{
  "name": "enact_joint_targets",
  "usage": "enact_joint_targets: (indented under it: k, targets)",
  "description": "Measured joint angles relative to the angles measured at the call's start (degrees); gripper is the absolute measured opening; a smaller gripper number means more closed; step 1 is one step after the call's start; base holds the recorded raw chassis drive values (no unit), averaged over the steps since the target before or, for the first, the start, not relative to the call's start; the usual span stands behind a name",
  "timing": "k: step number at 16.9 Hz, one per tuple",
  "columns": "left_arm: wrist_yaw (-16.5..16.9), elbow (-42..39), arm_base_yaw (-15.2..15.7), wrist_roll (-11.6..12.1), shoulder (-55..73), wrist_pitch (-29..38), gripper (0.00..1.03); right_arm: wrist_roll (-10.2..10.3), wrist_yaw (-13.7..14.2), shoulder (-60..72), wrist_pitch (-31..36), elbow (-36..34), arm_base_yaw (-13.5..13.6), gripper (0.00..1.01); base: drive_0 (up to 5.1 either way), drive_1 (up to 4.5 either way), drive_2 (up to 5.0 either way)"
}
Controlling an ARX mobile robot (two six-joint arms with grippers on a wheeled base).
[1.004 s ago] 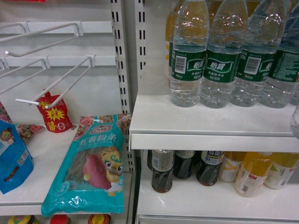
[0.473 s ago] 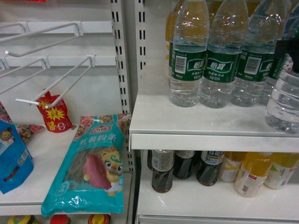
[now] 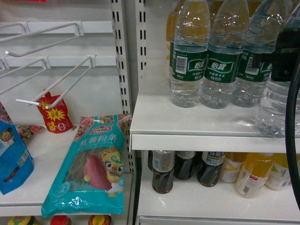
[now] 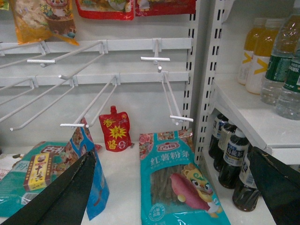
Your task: Move water from second to third shelf
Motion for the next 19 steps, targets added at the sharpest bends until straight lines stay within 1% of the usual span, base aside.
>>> enact_joint_targets:
  k: [3,6,9,10,15,16,17,19]
  targets:
    - [0.00,0.00,0.00,-0.02,0.00,0.00,0.98,-0.09,0.07,1.11,-0.22,1.16,-0.81,0.43,0.0,0.00,0.0]
    - [0.00,0.00,0.00,0.00,0.00,0.00,0.98,0.11,0.04,1.53,-0.79,2.03,-0.74,0.43,0.0,0.00,0.0]
    - [0.00,0.02,0.00,0.00,0.00,0.00,0.98,1.62,0.00,2.01,-0.79,2.05,-0.74,0.43,0.0,0.00,0.0]
    - [0.00,0.00,0.00,0.00,0.00,0.00,0.98,1.75,0.00,2.16,-0.28,2.05,-0.74,0.43,0.0,0.00,0.0]
    - [0.00,0.02,-0.02,0.00,0.00,0.00,0.98,1.70,0.22,2.93,0.90,2.01,-0.74,0.43,0.0,0.00,0.0]
    - [0.00,0.00,0.00,0.00,0.00,0.00,0.98,1.55,0.26,3.02,0.96,1.99,-0.74,0.45,0.0,0.00,0.0]
    - [0.00,0.02,0.00,0.00,0.00,0.00,0.98,1.55,0.26,3.23,1.11,1.92,-0.74,0.60,0.0,0.00,0.0]
    - [0.00,0.00,0.00,-0.02,0.00,0.00,0.98,1.53,0.37,3.28,1.70,1.92,-0.74,0.80,0.0,0.00,0.0]
